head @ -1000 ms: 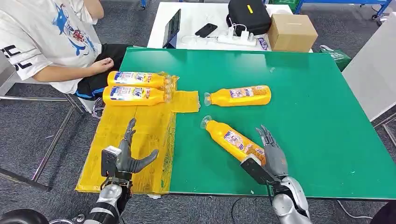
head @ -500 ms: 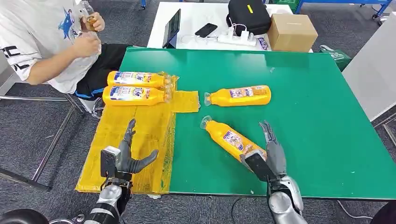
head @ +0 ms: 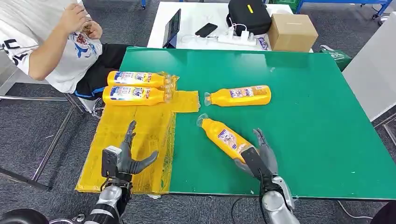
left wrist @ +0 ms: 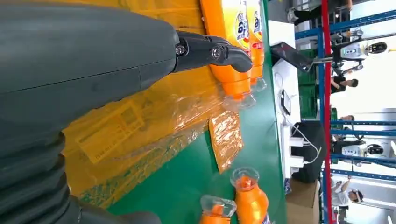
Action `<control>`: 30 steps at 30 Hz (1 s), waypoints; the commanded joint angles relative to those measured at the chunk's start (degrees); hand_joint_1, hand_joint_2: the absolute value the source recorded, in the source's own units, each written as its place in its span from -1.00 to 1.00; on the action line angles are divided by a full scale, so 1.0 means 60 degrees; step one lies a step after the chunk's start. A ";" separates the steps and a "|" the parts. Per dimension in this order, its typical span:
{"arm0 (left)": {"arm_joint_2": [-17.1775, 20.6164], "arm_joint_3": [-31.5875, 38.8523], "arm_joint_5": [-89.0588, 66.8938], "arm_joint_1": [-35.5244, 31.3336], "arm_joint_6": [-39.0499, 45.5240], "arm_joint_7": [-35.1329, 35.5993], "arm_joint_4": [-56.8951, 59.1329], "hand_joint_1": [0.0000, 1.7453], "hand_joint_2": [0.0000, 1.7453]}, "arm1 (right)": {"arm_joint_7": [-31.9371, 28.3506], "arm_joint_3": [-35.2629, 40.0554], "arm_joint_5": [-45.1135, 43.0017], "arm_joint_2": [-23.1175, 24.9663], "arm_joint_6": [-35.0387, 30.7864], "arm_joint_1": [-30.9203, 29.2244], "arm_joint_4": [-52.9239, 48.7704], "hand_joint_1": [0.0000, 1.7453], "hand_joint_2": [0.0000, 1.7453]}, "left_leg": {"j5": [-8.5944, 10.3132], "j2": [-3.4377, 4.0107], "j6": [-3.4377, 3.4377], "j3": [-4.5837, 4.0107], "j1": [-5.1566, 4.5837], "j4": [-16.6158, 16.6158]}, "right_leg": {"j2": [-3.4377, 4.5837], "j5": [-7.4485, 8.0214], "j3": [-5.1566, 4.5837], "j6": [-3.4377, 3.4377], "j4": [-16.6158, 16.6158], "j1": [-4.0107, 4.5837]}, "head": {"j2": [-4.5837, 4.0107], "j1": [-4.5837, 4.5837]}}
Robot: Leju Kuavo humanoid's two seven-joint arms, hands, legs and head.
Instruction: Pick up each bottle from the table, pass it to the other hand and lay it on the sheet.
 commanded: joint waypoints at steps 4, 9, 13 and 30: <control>0.0204 -0.0149 0.0052 -0.0206 -0.0109 0.0106 0.0616 -1.00 1.00 | 0.0328 -0.0086 -0.0094 0.0203 0.0231 -0.0401 0.1165 -1.00 1.00 | -0.0009 0.0017 -0.0007 0.0036 0.0007 -0.0008 | 0.0005 -0.0002 0.0036 -0.0013 -0.0015 0.0009 | 0.0000 0.0000; 0.0184 0.0055 0.0816 -0.0092 -0.0974 0.0211 0.0475 -1.00 1.00 | 0.0414 -0.0024 -0.0077 0.0227 0.0131 -0.0387 0.1140 -1.00 1.00 | -0.0007 0.0017 -0.0006 0.0026 0.0007 -0.0007 | 0.0006 0.0000 0.0024 -0.0013 -0.0014 0.0009 | 0.0000 0.0000; 0.0176 0.0127 0.1070 -0.0035 -0.1215 0.0317 0.0432 -1.00 1.00 | 0.0579 0.0011 -0.0030 0.0218 0.0068 -0.0355 0.0968 -1.00 1.00 | -0.0007 0.0017 -0.0006 0.0026 0.0003 -0.0008 | 0.0007 -0.0002 0.0022 -0.0011 -0.0010 0.0005 | 0.0000 0.0000; 0.0230 0.0113 0.1135 -0.0194 -0.1144 0.0371 0.0734 -1.00 1.00 | 0.1005 0.0407 -0.0310 0.0336 0.0533 -0.0330 0.1253 -1.00 1.00 | -0.0009 0.0014 -0.0009 0.0037 0.0008 -0.0009 | 0.0000 -0.0004 0.0034 -0.0015 -0.0015 0.0011 | 0.0000 0.0000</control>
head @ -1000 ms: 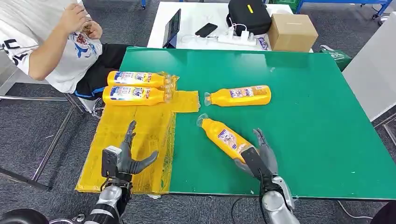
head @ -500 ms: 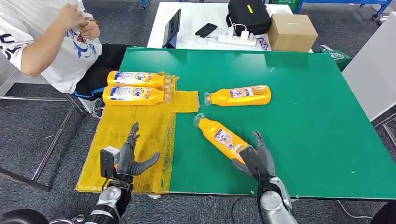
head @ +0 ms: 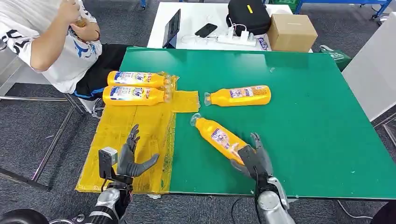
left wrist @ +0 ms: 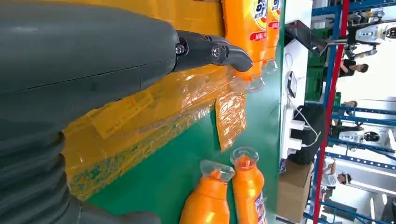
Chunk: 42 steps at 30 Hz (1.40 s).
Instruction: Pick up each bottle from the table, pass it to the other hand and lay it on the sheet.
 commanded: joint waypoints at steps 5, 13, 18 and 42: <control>0.0161 0.0083 0.0056 -0.0279 -0.0035 0.0076 0.0578 -1.00 1.00 | 0.0221 0.0336 -0.0031 0.0080 0.0119 -0.0201 0.0765 -1.00 1.00 | -0.0005 0.0007 -0.0004 0.0014 0.0004 -0.0005 | 0.0001 -0.0002 0.0015 -0.0007 -0.0007 0.0006 | 0.0000 0.0000; 0.0159 0.0099 0.0058 -0.0234 0.0000 0.0077 0.0538 -1.00 1.00 | 0.0403 0.0458 0.0058 0.0038 0.0193 -0.0169 0.0727 -1.00 1.00 | -0.0003 0.0006 -0.0005 0.0012 0.0003 -0.0006 | 0.0000 -0.0001 0.0013 -0.0009 -0.0008 0.0004 | 0.0000 0.0000; 0.0152 0.0216 0.0064 -0.0181 0.0040 0.0076 0.0468 -1.00 1.00 | 0.0937 0.0756 0.0363 -0.0058 0.0310 -0.0083 0.0642 0.54 1.00 | -0.0008 0.0010 -0.0007 0.0026 0.0006 -0.0007 | 0.0001 -0.0005 0.0027 -0.0012 -0.0011 0.0008 | 0.0000 0.0000; 0.0124 0.0258 0.0076 -0.0326 0.0186 0.0031 0.0774 -1.00 1.00 | 0.0480 0.0602 0.0325 0.0064 -0.0216 -0.0064 0.0640 1.00 1.00 | -0.0004 0.0000 -0.0006 0.0035 0.0006 -0.0006 | -0.0010 -0.0005 0.0034 -0.0011 -0.0010 0.0007 | 0.0000 0.0000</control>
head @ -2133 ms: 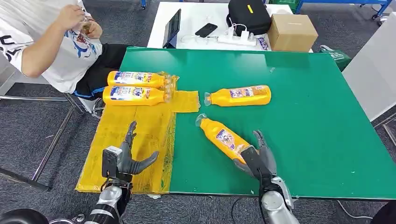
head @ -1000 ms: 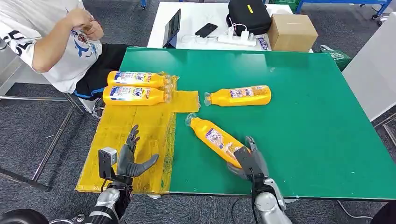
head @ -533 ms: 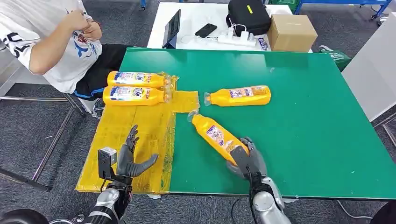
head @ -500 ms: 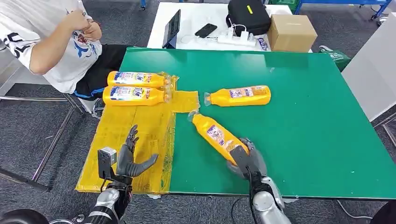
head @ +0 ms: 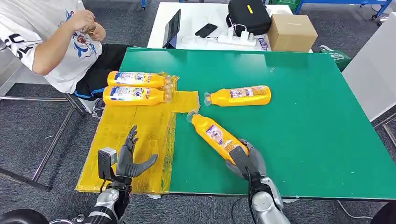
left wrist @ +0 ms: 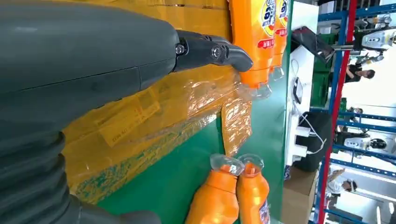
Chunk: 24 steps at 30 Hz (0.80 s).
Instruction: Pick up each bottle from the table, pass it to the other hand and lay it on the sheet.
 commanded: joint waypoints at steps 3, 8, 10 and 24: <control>0.0066 0.0233 -0.0008 -0.0317 0.0015 0.0017 0.0643 -1.00 1.00 | -0.0128 0.0060 -0.0032 0.0017 -0.0085 0.0004 0.0455 1.00 1.00 | -0.0009 -0.0002 -0.0008 0.0031 0.0010 -0.0006 | -0.0015 -0.0007 0.0037 -0.0016 -0.0013 0.0013 | 0.0000 0.0000; 0.0021 0.0206 0.0052 -0.0122 -0.0063 -0.0010 0.0266 -1.00 1.00 | -0.0995 0.0056 0.0132 0.0140 -0.1112 0.0419 -0.1029 1.00 1.00 | -0.0008 -0.0001 -0.0007 0.0017 0.0005 -0.0001 | -0.0011 -0.0008 0.0020 -0.0013 -0.0003 0.0008 | 0.0000 0.0000; -0.0011 0.0194 0.0112 0.0028 -0.0099 0.0020 0.0026 -1.00 1.00 | -0.1418 0.0029 0.0110 0.0256 -0.1700 0.0756 -0.2147 1.00 1.00 | -0.0013 -0.0001 -0.0007 0.0007 0.0002 0.0004 | -0.0008 -0.0012 0.0010 -0.0014 0.0006 0.0005 | 0.0000 0.0004; -0.0193 0.0013 0.0573 0.0188 -0.0218 0.0281 -0.0235 -1.00 1.00 | -0.2619 -0.0121 0.0055 0.0590 -0.3535 0.1312 -0.3828 1.00 1.00 | -0.0016 0.0001 -0.0007 -0.0012 0.0006 0.0002 | -0.0009 -0.0013 -0.0008 -0.0015 -0.0001 0.0009 | 0.0000 0.0000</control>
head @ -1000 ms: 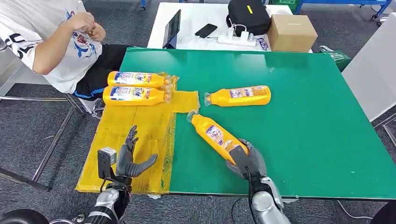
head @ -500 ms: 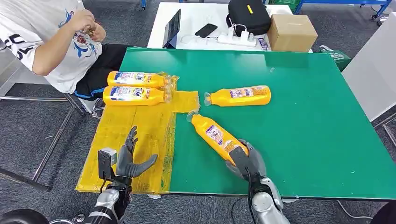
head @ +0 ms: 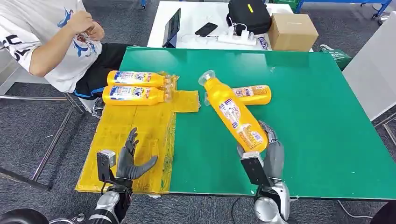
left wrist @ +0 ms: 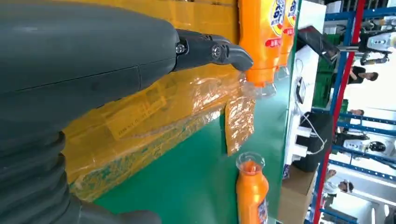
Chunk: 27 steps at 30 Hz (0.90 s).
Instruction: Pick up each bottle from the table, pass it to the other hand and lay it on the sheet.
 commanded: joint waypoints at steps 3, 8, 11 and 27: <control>-0.0129 0.0062 0.0558 -0.0025 -0.0351 0.0364 -0.0088 -1.00 1.00 | -0.0439 -0.0167 -0.0309 0.0223 -0.0319 -0.0025 -0.0216 1.00 1.00 | -0.0005 0.0004 -0.0004 0.0015 -0.0001 -0.0002 | -0.0005 -0.0005 0.0013 -0.0009 -0.0002 0.0001 | 0.0000 0.0000; -0.0204 0.0070 0.2007 -0.0064 -0.1716 0.0864 -0.0018 -1.00 1.00 | -0.1291 -0.0137 -0.1053 0.0219 -0.0046 -0.0061 -0.0100 1.00 1.00 | -0.0023 0.0011 -0.0009 0.0048 0.0010 -0.0001 | -0.0006 -0.0018 0.0048 -0.0019 -0.0007 0.0014 | 0.0000 0.0000; -0.0200 -0.0097 0.3115 -0.0144 -0.2645 0.1241 -0.0009 -1.00 1.00 | -0.1893 -0.0121 -0.1432 0.0265 0.0354 -0.0074 0.0107 1.00 1.00 | -0.0012 0.0000 -0.0005 0.0026 0.0005 -0.0002 | -0.0010 -0.0010 0.0029 -0.0011 -0.0006 0.0008 | 0.0000 0.0000; -0.0246 -0.0306 0.4172 -0.0256 -0.3655 0.1731 -0.0006 -1.00 1.00 | -0.2551 0.0064 -0.1390 0.0366 0.0353 -0.0070 0.0299 1.00 1.00 | -0.0012 0.0004 -0.0007 0.0029 0.0008 -0.0004 | -0.0008 -0.0009 0.0031 -0.0014 -0.0008 0.0010 | 0.0000 0.0003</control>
